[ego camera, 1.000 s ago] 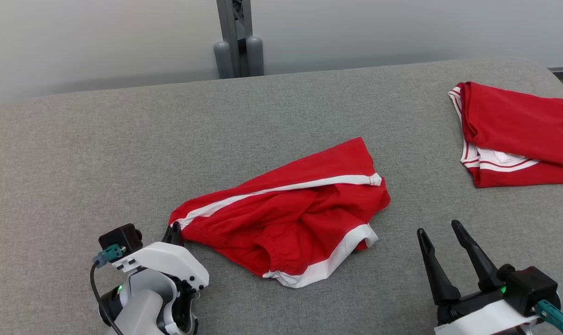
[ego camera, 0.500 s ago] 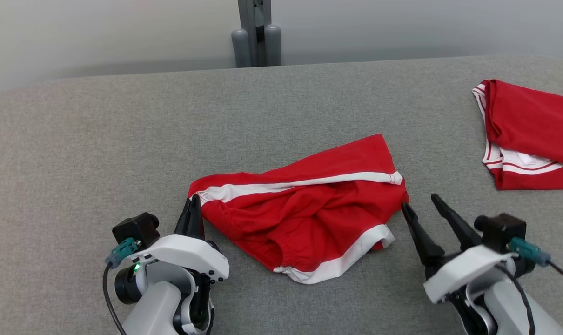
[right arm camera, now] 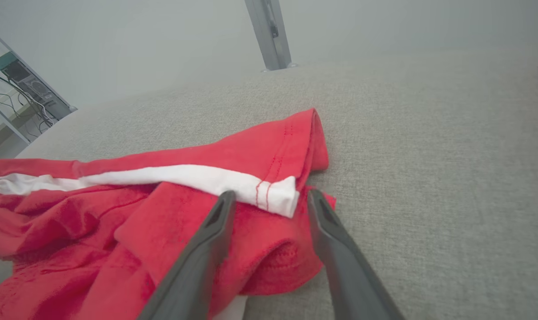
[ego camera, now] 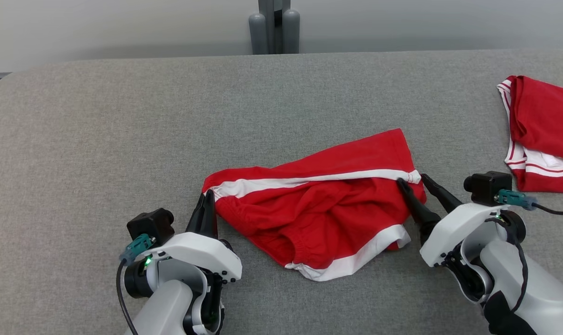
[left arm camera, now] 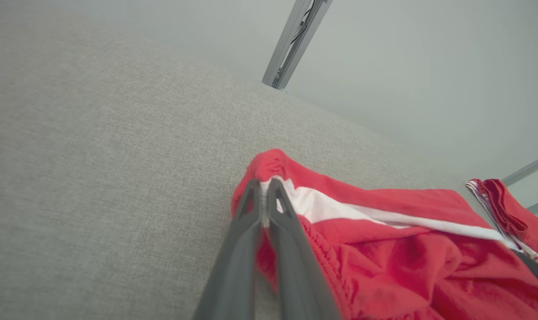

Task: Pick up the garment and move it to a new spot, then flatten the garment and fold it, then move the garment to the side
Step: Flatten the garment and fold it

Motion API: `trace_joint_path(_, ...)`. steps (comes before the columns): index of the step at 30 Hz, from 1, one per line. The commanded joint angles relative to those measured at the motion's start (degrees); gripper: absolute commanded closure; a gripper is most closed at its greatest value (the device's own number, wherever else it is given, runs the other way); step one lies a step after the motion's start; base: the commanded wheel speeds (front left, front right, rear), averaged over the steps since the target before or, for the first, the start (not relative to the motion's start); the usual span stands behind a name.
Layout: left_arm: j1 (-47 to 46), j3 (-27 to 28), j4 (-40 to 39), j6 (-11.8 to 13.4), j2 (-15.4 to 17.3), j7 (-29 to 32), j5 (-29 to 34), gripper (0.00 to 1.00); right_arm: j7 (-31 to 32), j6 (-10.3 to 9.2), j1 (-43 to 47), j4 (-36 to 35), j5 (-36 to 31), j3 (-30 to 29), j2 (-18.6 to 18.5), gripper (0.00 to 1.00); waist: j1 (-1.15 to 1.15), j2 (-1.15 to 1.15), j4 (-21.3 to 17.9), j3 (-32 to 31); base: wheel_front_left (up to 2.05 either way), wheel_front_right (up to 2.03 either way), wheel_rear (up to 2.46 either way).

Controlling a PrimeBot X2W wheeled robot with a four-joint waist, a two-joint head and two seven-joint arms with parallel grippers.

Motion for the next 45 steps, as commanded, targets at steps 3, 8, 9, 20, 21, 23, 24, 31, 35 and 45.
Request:
trace_joint_path(3,0.26,-0.09,-0.45,0.4,0.38,0.02,0.3,1.0,-0.95,0.0,-1.6,1.02,2.37,2.91,-1.17,1.0,0.0,0.0,0.16,0.1,0.0,0.0,0.0)
trace_joint_path(8,0.4,0.14,-1.08,0.46,0.83,-0.83,0.72,1.0,-2.39,0.0,-2.3,1.23,4.87,5.21,-2.46,1.0,0.0,0.0,0.09,-0.51,0.0,0.0,0.0)
trace_joint_path(9,0.46,0.31,-1.3,0.48,1.04,-1.17,0.95,1.0,-2.79,0.0,-2.24,1.02,5.44,5.54,-2.75,1.0,0.0,0.0,0.0,-0.85,0.0,0.0,0.0)
trace_joint_path(20,-1.44,1.98,-7.71,-2.74,5.83,-2.61,2.97,1.0,-4.09,-0.01,-2.25,-7.51,6.41,2.15,-8.73,1.0,0.0,0.0,-2.04,-5.97,0.0,0.0,0.0)
trace_joint_path(21,-1.83,1.93,-8.49,-2.93,6.54,-2.18,3.27,1.0,-4.09,-0.01,-2.21,-8.59,5.95,1.08,-9.26,1.0,0.0,0.0,-2.24,-6.61,0.0,0.0,0.0)
trace_joint_path(23,-2.72,1.99,-10.37,-3.4,7.72,-1.33,3.15,1.0,-4.09,-0.01,-2.07,-10.78,5.21,-1.22,-10.02,1.0,0.0,0.0,-2.56,-7.89,0.0,0.0,0.0)
trace_joint_path(24,-3.22,1.88,-11.34,-3.74,8.53,-0.75,3.45,1.0,-4.07,-0.01,-1.91,-11.83,5.06,-2.22,-10.36,1.0,0.0,0.0,-2.7,-8.58,0.0,0.0,0.0)
trace_joint_path(31,-4.02,0.39,-16.9,-4.98,10.61,4.63,2.36,1.0,1.11,-0.01,0.88,-15.18,6.25,0.18,-13.98,1.0,0.0,0.0,-3.13,-11.7,0.0,0.0,0.0)
trace_joint_path(35,-0.94,-1.74,-18.1,-4.79,10.26,6.81,1.92,1.0,3.81,-0.01,4.47,-16.28,5.39,2.09,-16.49,1.0,0.0,0.0,-3.15,-10.61,0.0,0.0,0.0)
trace_joint_path(45,6.7,-6.9,-14.9,-4.54,6.41,4.17,2.52,1.0,1.6,-0.01,18.07,-16.44,11.96,2.5,-16.06,0.29,0.0,0.0,-1.02,-6.0,0.0,0.0,0.0)
